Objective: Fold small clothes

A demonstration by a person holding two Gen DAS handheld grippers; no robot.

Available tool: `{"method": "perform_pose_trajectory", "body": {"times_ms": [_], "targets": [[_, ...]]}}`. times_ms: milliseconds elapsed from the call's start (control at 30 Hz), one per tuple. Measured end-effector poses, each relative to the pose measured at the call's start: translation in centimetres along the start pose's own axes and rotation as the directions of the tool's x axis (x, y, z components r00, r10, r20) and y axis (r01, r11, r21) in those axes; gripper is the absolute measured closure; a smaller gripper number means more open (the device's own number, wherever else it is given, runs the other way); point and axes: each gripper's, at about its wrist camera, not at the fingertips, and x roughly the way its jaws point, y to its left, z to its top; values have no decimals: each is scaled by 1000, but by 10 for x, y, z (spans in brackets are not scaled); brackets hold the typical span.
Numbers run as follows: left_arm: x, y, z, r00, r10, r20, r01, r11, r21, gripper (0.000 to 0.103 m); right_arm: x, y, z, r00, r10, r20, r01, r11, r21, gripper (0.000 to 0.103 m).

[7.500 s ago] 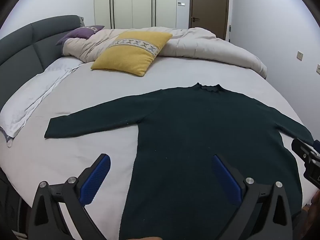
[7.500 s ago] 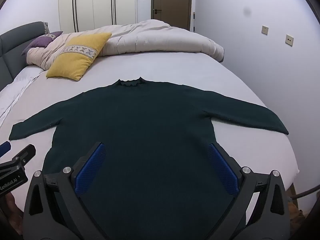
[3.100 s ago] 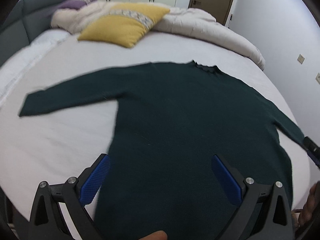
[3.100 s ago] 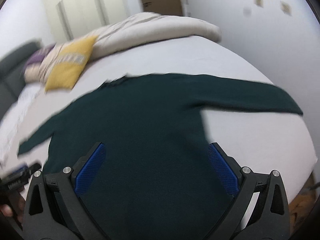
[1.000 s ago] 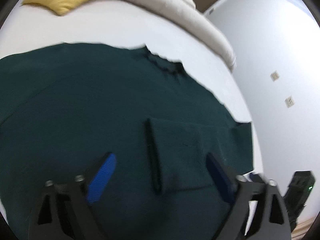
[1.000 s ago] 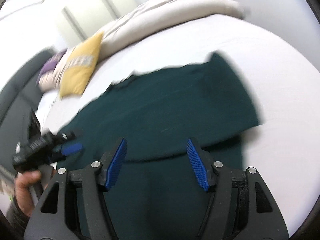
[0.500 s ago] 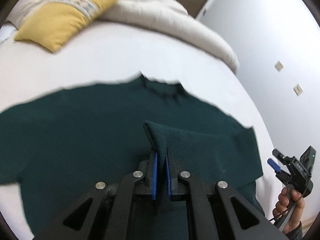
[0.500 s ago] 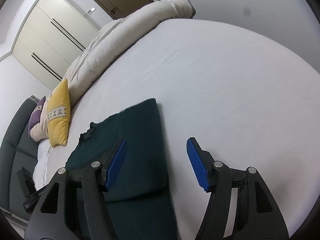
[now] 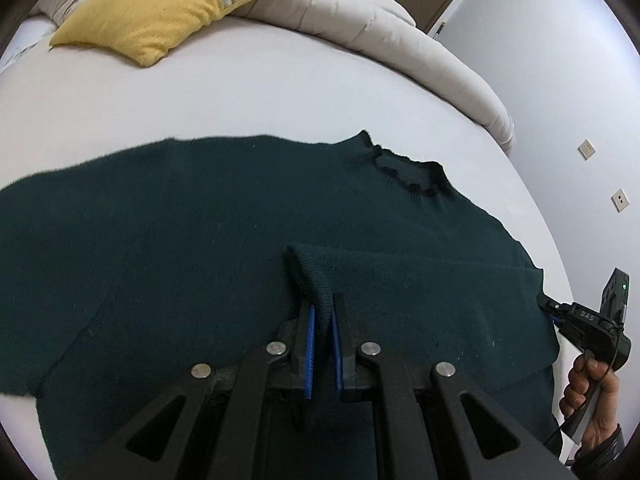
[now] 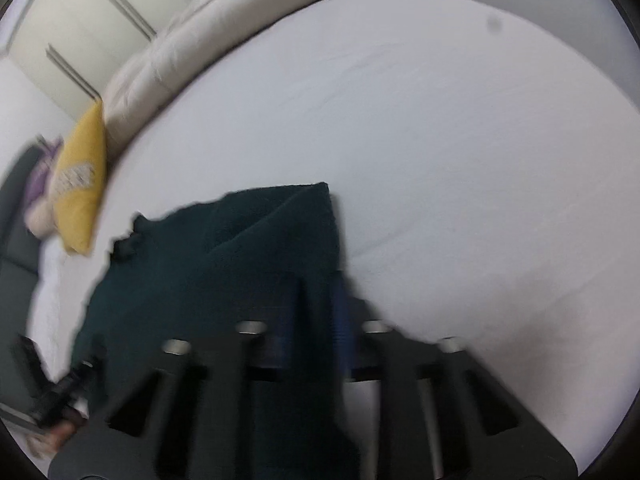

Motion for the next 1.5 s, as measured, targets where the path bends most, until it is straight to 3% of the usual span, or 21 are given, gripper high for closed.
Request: {"method": "perform_pose_trajectory", "body": {"times_ms": [167,300,433,467,567,600,633,667,733,767,933,1067,1167,1200,1233,1267,1300,1333,1367,1400,1500], "targets": [[4,1,-2,1000,10,28,-11,1000,12,95,9,-3,13,999,-34,39,34,999,16,99],[14,4,3,1000,4,31,-5,1000,2,95,27,-10,19,1000,10,28,-12,998,68,98],[10,6,2,999,-11,33,11,1000,14,94,9,-5,21,998,52,22,-53,997,49,92],[8,8,1,999,-19,35,19,1000,6,94,-1,-6,16,998,41,38,-42,998,44,89],[7,7,1,999,-19,42,19,1000,5,94,-22,-1,-6,997,68,31,-69,997,40,58],[7,4,0,999,-16,45,16,1000,12,94,-22,5,-15,998,67,8,-67,998,18,58],[6,1,1,999,-13,48,12,1000,20,94,-19,9,-24,998,57,-17,-58,998,-17,59],[6,-1,1,999,-9,54,8,1000,28,94,-9,19,-30,998,19,-59,-23,997,-75,70],[1,0,1,998,-13,67,11,999,32,94,-5,25,-35,998,-48,-43,43,992,-118,85],[-5,1,0,997,-15,79,12,999,37,94,-4,24,-33,999,-32,-44,28,996,-89,93],[8,6,-11,997,11,73,-14,999,42,93,2,25,-34,1000,-26,-13,25,998,-65,95],[8,13,-10,997,-26,69,24,1000,20,91,21,5,-37,994,108,12,-109,994,21,96],[-16,15,-8,995,-23,94,20,999,28,85,7,7,-42,995,98,23,-98,995,-18,83],[-29,20,-9,993,-29,118,28,1000,11,75,-5,12,-44,998,46,50,-44,999,-30,82],[-45,29,-10,988,-41,146,43,999,-13,57,-16,17,-45,997,11,83,-8,999,-36,82],[-65,42,-14,983,-40,181,47,998,-35,48,-26,26,-46,993,-6,120,11,999,-42,82],[-87,58,-18,975,-18,220,31,998,-58,38,-38,36,-48,988,-12,156,20,998,-51,75],[-100,70,-20,970,-2,242,19,997,-70,37,-46,47,-51,983,-15,183,28,997,-68,68],[-119,91,-25,964,26,266,0,995,-99,37,-55,60,-55,976,-22,216,43,995,-92,41],[-134,111,-28,958,53,281,-16,991,-132,37,-64,76,-59,966,-29,258,62,991,-119,21],[-182,195,-42,929,188,320,-92,952,-292,36,-88,115,-79,918,0,396,84,978,-193,16]]}}
